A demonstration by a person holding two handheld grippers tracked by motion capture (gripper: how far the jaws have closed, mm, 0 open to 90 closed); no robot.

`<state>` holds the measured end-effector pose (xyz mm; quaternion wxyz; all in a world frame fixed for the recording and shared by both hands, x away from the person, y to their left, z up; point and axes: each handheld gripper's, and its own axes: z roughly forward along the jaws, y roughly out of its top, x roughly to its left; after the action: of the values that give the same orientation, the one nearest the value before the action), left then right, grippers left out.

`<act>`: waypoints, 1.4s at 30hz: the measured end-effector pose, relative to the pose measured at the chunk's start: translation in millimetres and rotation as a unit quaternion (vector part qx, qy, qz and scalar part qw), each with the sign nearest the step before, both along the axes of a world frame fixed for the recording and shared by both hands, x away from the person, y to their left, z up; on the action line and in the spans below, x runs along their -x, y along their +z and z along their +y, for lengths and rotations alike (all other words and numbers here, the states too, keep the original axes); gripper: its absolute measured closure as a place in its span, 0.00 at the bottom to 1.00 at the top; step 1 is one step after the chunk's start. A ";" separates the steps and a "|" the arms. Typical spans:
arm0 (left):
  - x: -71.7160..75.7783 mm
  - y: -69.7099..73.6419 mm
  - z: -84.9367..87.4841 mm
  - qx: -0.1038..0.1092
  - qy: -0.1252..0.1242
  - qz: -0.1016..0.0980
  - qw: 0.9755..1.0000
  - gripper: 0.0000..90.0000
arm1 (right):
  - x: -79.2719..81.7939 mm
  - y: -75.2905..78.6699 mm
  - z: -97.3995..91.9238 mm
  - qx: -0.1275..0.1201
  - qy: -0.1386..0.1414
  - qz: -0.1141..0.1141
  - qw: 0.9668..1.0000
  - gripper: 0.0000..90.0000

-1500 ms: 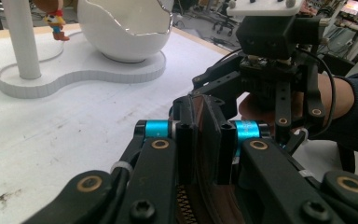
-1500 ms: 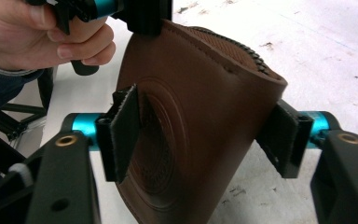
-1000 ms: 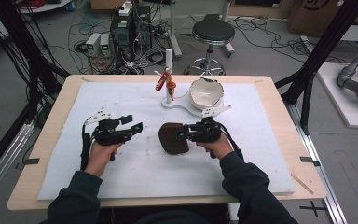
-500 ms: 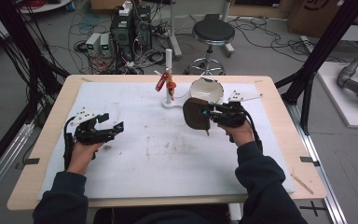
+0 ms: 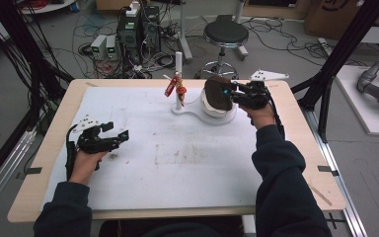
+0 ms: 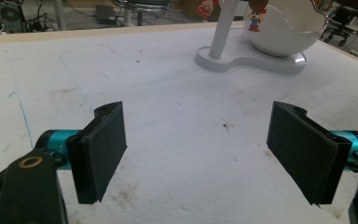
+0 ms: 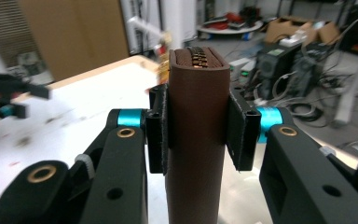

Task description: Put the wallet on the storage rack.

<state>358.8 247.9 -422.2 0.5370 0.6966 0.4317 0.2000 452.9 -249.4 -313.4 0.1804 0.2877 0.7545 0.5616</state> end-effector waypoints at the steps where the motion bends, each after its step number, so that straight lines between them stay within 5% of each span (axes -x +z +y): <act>1: 0.0 0.0 -0.1 0.000 0.000 0.001 1.000 0.22 | -4.1 0.8 -0.8 0.000 -0.003 -0.002 1.000 0.73; 16: 0.0 -0.7 -0.6 0.006 0.000 0.009 1.000 0.22 | -47.5 -7.3 1.6 0.089 -0.038 -0.045 0.994 0.73; 25: 0.1 -1.7 -1.1 0.007 -0.002 0.014 1.000 0.22 | -53.5 -23.7 13.2 0.189 -0.023 -0.068 0.979 0.72; 30: 0.2 -2.2 -0.7 0.009 -0.001 0.017 1.000 0.22 | -55.9 -30.3 18.7 0.208 -0.027 -0.044 0.977 0.64; 33: 0.3 -2.3 -1.0 0.010 0.000 0.018 1.000 0.22 | -56.2 -31.5 19.3 0.197 -0.035 -0.032 0.979 0.54; 37: 0.1 -2.3 -0.8 0.010 0.000 0.018 1.000 0.22 | -54.1 -30.2 20.5 0.183 -0.023 -0.027 0.982 0.58; 42: 0.5 -2.3 -1.1 0.009 0.000 0.020 1.000 0.22 | -53.5 -31.7 21.7 0.216 -0.038 -0.019 0.975 0.59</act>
<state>358.3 246.8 -424.5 0.5348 0.6956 0.4438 0.1823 506.4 -227.7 -345.1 0.2739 0.2591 0.8429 0.3838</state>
